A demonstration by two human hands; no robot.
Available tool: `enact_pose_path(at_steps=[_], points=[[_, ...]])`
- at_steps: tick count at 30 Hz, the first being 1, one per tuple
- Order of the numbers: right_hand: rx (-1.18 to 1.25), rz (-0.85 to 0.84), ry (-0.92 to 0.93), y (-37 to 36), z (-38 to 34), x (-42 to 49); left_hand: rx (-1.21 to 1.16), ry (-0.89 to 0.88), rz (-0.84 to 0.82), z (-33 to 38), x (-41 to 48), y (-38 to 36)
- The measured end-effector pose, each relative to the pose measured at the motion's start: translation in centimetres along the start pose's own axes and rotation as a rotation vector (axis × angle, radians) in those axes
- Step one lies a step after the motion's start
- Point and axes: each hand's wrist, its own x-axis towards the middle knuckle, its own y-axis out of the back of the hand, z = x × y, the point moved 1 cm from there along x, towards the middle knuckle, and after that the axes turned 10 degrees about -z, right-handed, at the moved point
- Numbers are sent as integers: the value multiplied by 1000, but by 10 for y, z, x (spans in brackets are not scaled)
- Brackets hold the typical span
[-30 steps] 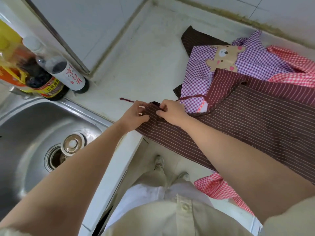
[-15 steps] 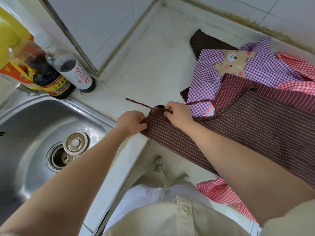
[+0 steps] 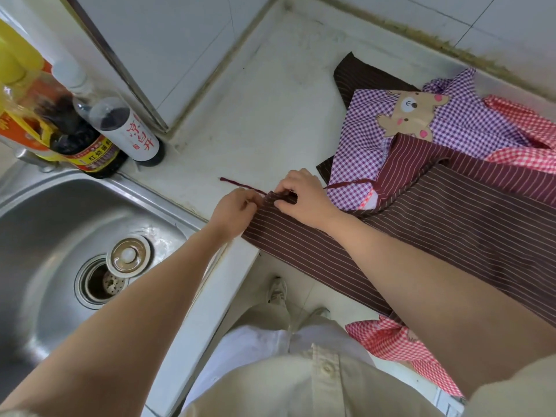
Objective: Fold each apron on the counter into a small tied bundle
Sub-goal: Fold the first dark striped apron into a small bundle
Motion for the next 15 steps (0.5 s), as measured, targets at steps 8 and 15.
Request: enact_pose_path(at_steps=[8,15], points=[[249,-121,-64,-1,3,-27,269,-74,59,-2,26,-3],[329,-116,-92,1,11,-33,339,-216,85,4,38,-10]])
